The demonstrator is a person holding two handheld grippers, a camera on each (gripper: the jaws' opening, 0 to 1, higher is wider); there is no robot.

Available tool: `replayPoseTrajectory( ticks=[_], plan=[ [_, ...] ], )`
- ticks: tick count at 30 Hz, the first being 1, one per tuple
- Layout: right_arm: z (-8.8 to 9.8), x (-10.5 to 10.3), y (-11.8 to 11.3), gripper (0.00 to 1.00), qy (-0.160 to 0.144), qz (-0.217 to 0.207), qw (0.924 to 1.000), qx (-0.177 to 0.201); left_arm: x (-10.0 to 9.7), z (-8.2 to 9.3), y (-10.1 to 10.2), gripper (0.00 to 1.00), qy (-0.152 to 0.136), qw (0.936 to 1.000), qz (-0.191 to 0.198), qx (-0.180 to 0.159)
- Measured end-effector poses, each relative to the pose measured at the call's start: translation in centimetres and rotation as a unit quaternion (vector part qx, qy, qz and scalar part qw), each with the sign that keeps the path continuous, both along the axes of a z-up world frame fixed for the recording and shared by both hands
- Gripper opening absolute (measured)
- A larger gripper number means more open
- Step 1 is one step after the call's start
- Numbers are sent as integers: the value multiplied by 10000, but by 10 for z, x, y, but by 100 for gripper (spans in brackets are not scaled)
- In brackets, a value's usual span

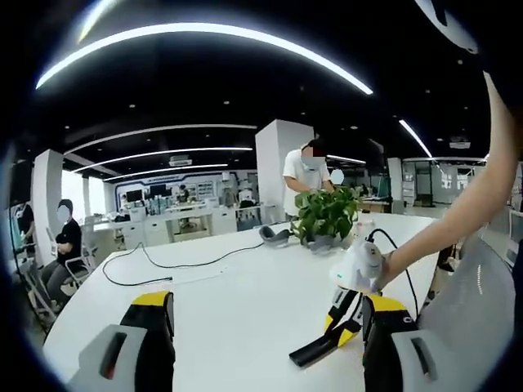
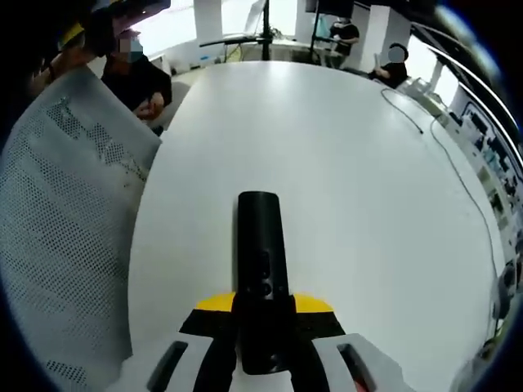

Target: Press the specified remote control buttons in sequence, fully releasing each button before pressing the next.

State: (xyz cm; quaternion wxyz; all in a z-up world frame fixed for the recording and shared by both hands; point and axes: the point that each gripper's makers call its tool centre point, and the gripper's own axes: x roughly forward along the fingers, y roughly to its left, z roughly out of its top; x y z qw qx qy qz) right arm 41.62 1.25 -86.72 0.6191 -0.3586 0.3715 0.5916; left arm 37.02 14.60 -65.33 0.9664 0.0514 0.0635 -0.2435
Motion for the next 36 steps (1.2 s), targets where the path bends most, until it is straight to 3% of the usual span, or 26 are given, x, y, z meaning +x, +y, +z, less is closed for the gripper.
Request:
replayPoseTrajectory(
  ticks=[2,21,36],
  plan=[
    [0,12,-1,21,58,43,10000,-65,0,-1,-1,100,10,10000,-22,27],
    [-1,52,-6,21,40,219,9991,-353,0,-6,-4,100,114,9999,-113,43],
    [-1,65,-8,21,42,178,9989,-429,-1,-9,-7,100,186,9997,-162,47]
  ],
)
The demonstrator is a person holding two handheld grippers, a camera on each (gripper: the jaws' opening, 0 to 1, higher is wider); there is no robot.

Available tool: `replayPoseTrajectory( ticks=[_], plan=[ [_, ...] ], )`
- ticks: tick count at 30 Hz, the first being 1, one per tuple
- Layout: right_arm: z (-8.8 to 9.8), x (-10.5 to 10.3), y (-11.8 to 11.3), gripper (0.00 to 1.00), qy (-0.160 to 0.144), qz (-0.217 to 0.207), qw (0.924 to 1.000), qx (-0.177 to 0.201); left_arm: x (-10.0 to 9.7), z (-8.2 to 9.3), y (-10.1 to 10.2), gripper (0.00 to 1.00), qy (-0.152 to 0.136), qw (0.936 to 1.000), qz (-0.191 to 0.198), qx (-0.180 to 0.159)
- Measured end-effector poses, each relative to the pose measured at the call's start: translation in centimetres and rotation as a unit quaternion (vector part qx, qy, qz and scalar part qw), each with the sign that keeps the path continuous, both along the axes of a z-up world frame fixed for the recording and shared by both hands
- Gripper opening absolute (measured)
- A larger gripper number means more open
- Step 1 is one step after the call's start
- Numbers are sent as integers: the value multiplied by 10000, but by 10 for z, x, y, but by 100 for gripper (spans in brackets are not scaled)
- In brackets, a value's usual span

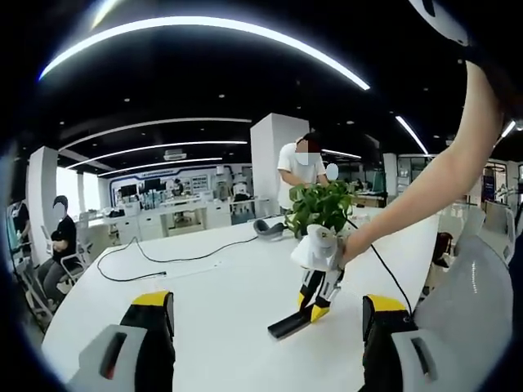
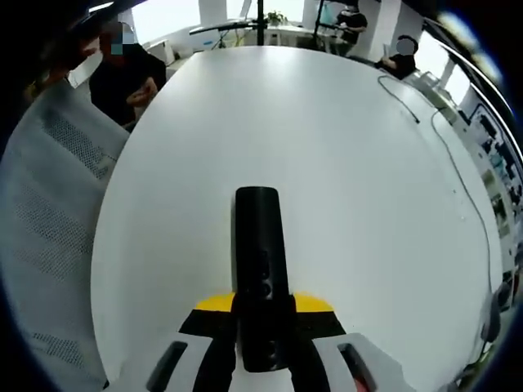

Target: Press the specified remote control buttons in sequence, fully releasing each button before pressing the next.

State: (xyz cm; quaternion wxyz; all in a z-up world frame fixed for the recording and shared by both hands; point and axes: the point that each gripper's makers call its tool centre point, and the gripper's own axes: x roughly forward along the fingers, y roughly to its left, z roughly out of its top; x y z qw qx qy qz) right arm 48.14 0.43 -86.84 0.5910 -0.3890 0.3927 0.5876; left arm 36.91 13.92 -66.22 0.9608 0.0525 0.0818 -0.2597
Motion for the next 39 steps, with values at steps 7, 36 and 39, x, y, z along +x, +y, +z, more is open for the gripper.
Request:
replayPoseTrajectory(
  ticks=[7,36,39],
  plan=[
    [0,0,-1,23,-68,-106,9999,41,1,2,3,100,-19,10000,70,-55],
    [81,-7,-34,94,-962,-3218,9162,2186,0,1,1,100,-10,10000,5,-2],
    [99,-9,-36,99,-1017,-3459,8978,2529,0,2,0,100,-65,10000,-16,55]
  ],
)
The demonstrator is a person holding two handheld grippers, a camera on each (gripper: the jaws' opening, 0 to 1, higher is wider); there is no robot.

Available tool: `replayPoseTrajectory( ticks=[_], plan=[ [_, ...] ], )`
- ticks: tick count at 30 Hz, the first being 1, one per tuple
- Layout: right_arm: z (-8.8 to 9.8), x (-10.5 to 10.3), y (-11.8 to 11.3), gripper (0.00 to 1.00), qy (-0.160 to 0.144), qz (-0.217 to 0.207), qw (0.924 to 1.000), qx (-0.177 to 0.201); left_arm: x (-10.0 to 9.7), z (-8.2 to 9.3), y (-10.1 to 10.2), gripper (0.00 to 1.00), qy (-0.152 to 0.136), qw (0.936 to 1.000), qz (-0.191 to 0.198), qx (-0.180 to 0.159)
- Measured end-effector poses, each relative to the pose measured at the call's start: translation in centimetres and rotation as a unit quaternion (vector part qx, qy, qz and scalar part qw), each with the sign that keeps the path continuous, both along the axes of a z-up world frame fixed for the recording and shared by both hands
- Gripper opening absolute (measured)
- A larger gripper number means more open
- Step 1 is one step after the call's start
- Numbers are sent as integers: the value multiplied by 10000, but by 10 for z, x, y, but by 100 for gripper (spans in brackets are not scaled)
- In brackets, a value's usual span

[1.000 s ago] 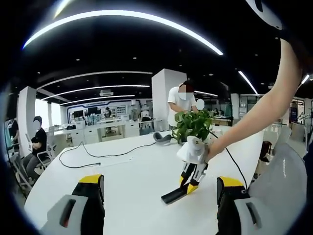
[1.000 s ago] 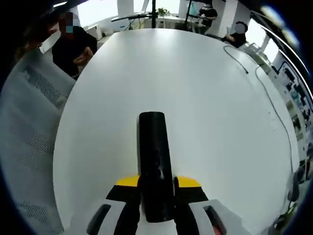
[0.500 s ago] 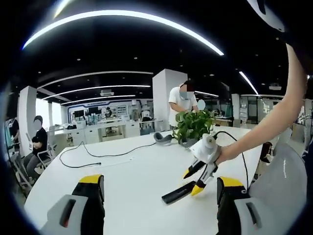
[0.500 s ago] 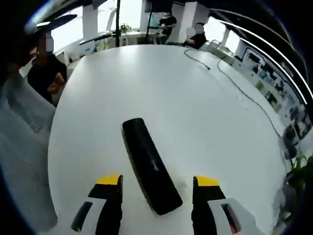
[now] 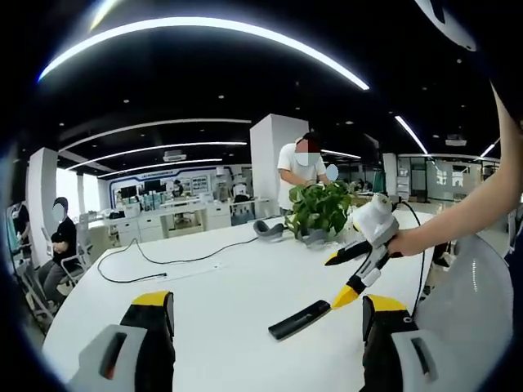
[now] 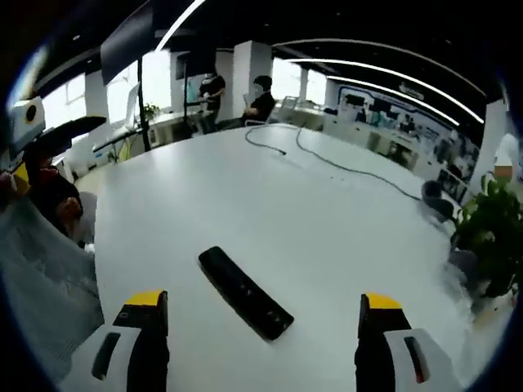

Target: Press the specified remote control buttons in sequence, fully releasing each button before pressing the next.

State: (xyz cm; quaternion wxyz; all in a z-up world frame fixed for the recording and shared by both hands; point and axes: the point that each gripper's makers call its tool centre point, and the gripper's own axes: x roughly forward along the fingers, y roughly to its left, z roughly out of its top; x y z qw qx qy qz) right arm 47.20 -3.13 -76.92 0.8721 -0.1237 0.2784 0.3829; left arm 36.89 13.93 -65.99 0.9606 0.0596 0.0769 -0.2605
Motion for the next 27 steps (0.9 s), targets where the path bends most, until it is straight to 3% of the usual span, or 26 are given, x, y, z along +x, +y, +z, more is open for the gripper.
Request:
replayPoseTrajectory(
  ticks=[5,17,24,27],
  plan=[
    [30,-6,-10,99,-226,-321,9986,368,-1,-2,-2,100,8,9999,-51,100],
    [87,-26,-42,99,-925,-857,9901,621,0,-4,-3,100,53,9999,-72,122],
    [106,-41,-57,99,-1062,-1215,9833,846,0,-4,-3,100,48,9998,-67,164],
    [109,-49,-64,99,-1157,-1319,9815,763,0,-4,-3,100,52,9998,-72,167]
  ],
)
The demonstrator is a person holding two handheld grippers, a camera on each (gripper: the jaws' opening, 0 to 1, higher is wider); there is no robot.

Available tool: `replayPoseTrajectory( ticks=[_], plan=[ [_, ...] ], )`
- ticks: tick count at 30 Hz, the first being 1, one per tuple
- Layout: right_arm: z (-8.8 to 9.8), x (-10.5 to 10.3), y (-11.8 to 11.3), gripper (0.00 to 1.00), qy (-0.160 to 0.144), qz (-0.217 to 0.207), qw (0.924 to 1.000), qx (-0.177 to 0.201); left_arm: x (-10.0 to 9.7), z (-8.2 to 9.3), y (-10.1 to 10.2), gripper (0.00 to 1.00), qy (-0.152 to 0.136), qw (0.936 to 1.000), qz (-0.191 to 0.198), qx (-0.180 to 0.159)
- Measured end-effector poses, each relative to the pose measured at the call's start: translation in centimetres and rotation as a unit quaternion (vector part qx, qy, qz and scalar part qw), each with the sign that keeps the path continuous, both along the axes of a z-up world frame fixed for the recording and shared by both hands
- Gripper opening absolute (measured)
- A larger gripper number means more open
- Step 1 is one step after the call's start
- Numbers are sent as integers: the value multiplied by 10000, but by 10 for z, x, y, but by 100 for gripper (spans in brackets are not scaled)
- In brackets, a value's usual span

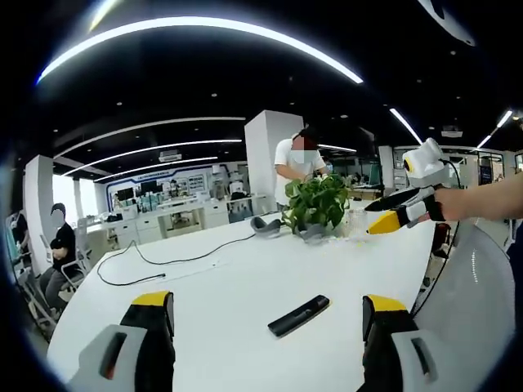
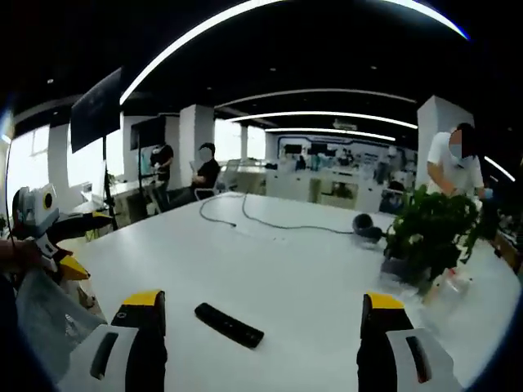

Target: Press the specified remote control buttons in sequence, fully releasing each button before pressing the next.

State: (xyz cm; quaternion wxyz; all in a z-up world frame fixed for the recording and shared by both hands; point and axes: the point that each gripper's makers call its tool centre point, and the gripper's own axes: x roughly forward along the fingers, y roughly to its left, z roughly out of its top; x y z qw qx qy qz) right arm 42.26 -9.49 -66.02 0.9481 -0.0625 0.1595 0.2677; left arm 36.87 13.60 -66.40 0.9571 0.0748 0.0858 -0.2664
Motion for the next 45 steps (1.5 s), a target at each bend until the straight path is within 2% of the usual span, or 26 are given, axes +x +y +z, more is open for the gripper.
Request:
replayPoseTrajectory(
  ticks=[3,11,22,25,27,29,31,32,35,39,45],
  plan=[
    [-2,-7,-2,99,38,-42,9999,-84,0,0,0,100,7,10000,-7,-17],
    [0,-20,-8,99,46,-210,9998,54,0,1,1,100,4,10000,25,-41],
    [-4,-32,-34,98,38,-447,9988,-179,-1,0,-1,100,28,10000,-22,-23],
    [-4,-36,-37,98,41,-389,9992,-111,-1,0,-3,100,25,10000,-49,6],
    [0,-37,-41,94,-155,-411,9987,-275,-2,-1,-3,100,31,10000,-58,33],
    [1,-39,-41,94,-187,-386,9986,-297,-2,-2,-3,100,32,10000,-45,69],
    [-2,-39,-41,96,-146,-398,9989,-193,-2,-2,-3,100,34,10000,-45,74],
    [-7,-39,-42,96,-59,-405,9990,-198,-2,-2,-3,100,39,10000,-46,76],
    [-15,-41,-44,95,-47,-417,9986,-316,-2,-3,-4,100,59,9999,-69,100],
    [-20,-44,-41,94,71,-365,9990,-233,-2,-5,-5,100,68,9998,-78,186],
    [-29,-44,-36,93,102,-154,9987,-467,-1,-7,-3,100,135,9998,-45,139]
  ],
)
